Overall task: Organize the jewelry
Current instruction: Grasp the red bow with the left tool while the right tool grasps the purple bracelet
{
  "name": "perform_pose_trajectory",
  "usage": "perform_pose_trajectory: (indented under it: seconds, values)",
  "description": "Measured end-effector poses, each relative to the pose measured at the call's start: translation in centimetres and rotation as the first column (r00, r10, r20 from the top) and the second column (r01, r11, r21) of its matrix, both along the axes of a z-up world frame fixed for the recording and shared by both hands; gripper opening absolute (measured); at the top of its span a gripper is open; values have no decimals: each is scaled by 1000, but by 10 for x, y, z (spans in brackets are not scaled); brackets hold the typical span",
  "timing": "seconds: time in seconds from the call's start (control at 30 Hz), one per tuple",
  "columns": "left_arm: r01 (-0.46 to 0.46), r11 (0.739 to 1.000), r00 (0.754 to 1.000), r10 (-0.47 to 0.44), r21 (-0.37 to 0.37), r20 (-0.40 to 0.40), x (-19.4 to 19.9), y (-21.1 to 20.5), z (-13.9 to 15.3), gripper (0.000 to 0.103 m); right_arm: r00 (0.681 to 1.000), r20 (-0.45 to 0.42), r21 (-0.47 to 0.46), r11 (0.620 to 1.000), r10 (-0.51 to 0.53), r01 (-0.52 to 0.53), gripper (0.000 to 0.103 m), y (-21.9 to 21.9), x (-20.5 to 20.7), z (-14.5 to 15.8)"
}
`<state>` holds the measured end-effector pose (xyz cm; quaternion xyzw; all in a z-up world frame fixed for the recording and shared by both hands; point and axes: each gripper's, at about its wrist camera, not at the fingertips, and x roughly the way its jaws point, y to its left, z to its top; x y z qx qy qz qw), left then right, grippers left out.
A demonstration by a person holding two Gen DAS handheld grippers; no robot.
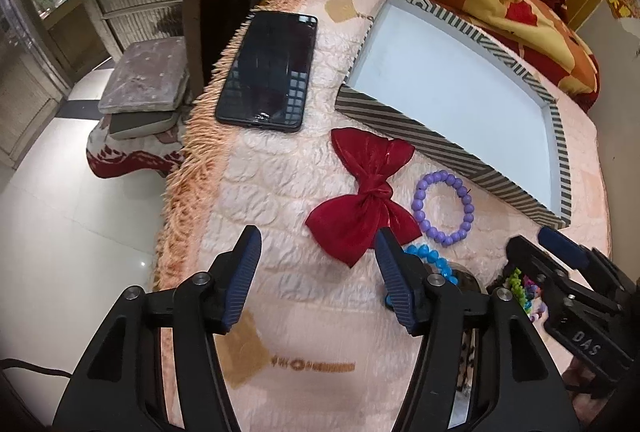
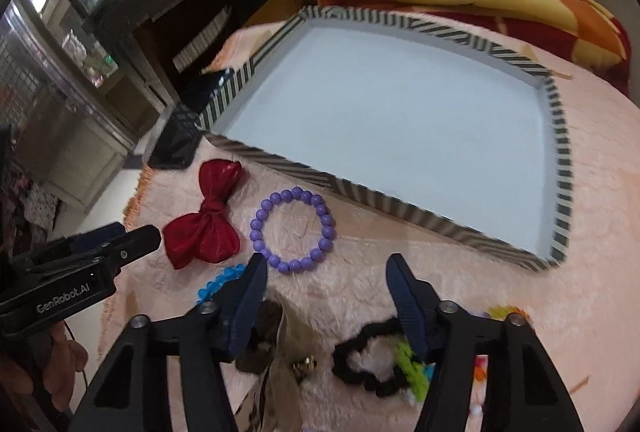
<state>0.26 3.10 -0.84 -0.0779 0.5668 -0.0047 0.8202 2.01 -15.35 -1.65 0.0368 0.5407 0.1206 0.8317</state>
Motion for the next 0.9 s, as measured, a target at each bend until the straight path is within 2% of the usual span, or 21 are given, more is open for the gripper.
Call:
perform_pose_trajectory:
  seconds: [0.13, 0.37, 0.43, 0.57, 0.63, 0.7, 0.83, 0.9]
  values:
    - [33, 999, 999, -32, 11, -18, 15, -8, -10, 59, 1000, -25, -38, 999, 16, -17, 45, 9, 14, -17]
    - [68, 997, 997, -66, 36, -48, 36, -15, -30, 59, 999, -51, -74, 997, 18, -22, 37, 17, 33, -34]
    - [74, 996, 996, -72, 52, -51, 41, -17, -35, 59, 998, -57, -77, 997, 18, -23, 31, 18, 36, -37]
    - [88, 996, 995, -86, 33, -49, 47, -19, -40, 59, 999, -42, -104, 994, 20, -24, 21, 18, 38, -38]
    - [105, 994, 994, -103, 31, -43, 49, -22, -42, 59, 999, -33, -99, 995, 15, -19, 10, 16, 37, -38]
    - [122, 992, 992, -121, 18, -44, 50, -25, -45, 58, 1000, -27, -94, 995, 15, -17, 9, 13, 36, -38]
    - [145, 988, 988, -147, -55, -42, 50, -28, -48, 24, 1000, -15, -80, 996, 22, -23, 9, 14, 38, -36]
    - [163, 984, 986, -166, -74, -35, 50, -30, -46, 12, 999, 4, -63, 998, 33, -32, 9, 14, 35, -27]
